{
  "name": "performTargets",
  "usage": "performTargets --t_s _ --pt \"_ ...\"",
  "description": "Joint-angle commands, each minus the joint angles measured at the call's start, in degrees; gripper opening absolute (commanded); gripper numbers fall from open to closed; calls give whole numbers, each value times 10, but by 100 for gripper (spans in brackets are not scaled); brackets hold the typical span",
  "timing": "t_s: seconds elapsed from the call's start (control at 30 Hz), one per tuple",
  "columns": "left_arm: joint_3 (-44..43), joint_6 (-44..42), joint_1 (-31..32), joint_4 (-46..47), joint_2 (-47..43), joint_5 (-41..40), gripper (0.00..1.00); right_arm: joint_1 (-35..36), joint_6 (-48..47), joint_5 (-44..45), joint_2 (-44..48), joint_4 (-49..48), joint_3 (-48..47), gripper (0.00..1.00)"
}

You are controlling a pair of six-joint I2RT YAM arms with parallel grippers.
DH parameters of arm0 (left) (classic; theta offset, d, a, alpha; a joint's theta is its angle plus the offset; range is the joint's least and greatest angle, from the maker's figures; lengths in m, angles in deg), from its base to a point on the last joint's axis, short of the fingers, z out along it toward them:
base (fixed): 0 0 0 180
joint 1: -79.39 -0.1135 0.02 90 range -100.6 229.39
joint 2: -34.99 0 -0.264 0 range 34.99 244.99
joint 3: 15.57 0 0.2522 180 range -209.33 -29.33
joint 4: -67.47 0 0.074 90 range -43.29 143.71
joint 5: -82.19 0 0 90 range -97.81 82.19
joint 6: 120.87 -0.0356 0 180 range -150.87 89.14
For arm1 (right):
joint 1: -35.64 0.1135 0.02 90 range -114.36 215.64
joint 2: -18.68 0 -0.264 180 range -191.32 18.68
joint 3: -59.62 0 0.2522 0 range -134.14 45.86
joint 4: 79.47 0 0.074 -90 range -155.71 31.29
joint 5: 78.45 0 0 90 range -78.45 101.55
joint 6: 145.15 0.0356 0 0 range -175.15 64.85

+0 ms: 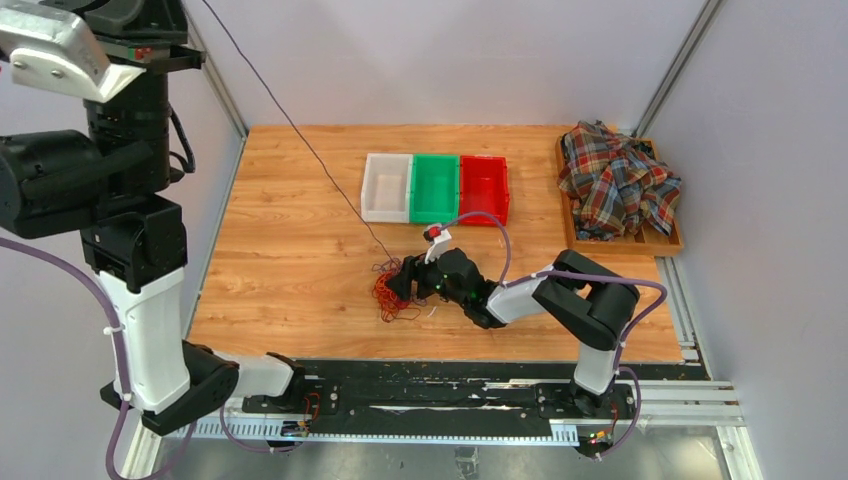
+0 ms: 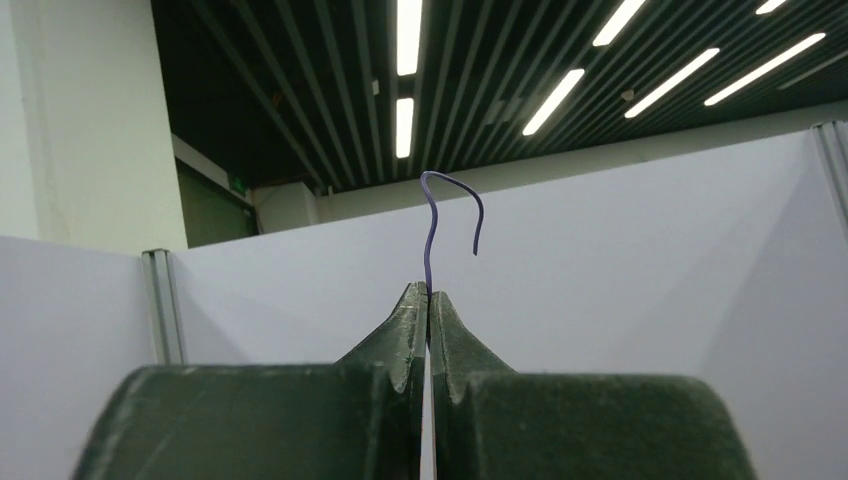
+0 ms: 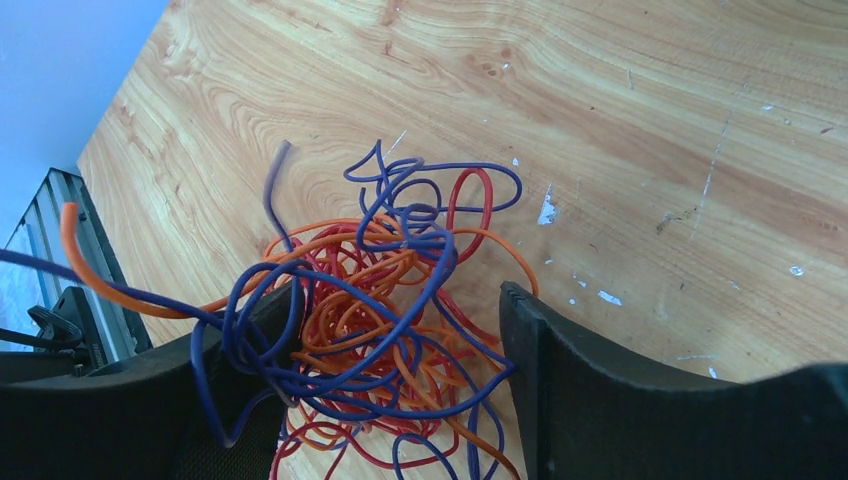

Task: Untangle the cables

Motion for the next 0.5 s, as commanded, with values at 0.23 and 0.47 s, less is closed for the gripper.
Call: performTargets --t_s 0.23,0.47 --pt "101 16 5 -26 -66 61 1 -2 -80 -5 122 42 -3 78" --pt "112 20 5 -30 -75 70 0 -4 -142 -85 143 110 -98 79"
